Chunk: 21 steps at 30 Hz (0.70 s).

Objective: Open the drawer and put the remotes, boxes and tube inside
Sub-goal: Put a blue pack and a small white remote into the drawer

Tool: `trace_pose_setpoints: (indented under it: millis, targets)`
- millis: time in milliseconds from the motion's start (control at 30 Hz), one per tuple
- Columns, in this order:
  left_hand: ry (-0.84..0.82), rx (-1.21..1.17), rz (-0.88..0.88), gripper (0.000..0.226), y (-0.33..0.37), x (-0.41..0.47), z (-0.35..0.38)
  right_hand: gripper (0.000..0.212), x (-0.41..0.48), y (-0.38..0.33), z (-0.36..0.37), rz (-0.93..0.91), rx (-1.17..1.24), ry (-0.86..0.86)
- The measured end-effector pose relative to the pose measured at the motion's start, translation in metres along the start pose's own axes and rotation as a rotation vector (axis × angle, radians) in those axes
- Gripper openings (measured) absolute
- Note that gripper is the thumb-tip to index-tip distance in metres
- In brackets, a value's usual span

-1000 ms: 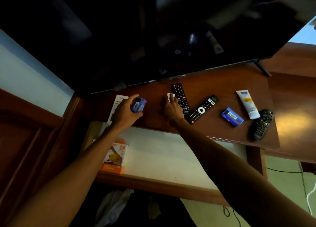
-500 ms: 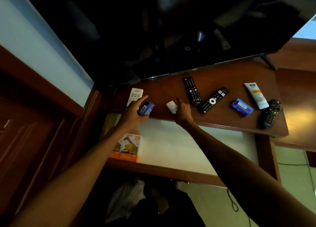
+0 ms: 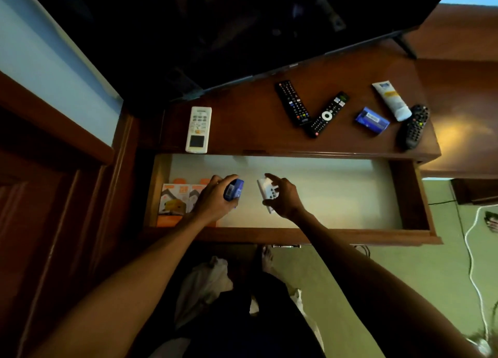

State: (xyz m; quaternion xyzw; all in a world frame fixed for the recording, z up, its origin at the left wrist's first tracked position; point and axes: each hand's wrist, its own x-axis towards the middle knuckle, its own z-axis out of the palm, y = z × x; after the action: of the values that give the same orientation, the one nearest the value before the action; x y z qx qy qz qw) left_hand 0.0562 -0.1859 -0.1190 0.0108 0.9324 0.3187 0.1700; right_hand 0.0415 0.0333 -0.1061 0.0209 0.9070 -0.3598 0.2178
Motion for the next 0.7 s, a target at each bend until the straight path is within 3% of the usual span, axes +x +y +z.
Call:
trace_pose_setpoints:
  millis: [133,367,600,700]
  targets:
    - [-0.018,0.219,-0.026,0.069,-0.009,0.016,0.021,0.084,0.009,0.018,0.029,0.072,0.011,-0.021]
    - [-0.038,0.547,0.078,0.069,-0.021,0.036,0.033,0.079,0.025,0.033,0.057,0.129,-0.003,-0.031]
    - [-0.15,0.591,0.11,0.08,-0.03,0.048,0.02,0.077,0.034,0.031,0.059,0.101,-0.035,-0.103]
    - [-0.173,0.571,0.104,0.074,-0.035,0.051,0.007,0.075,0.038,0.03,0.059,0.087,-0.016,-0.162]
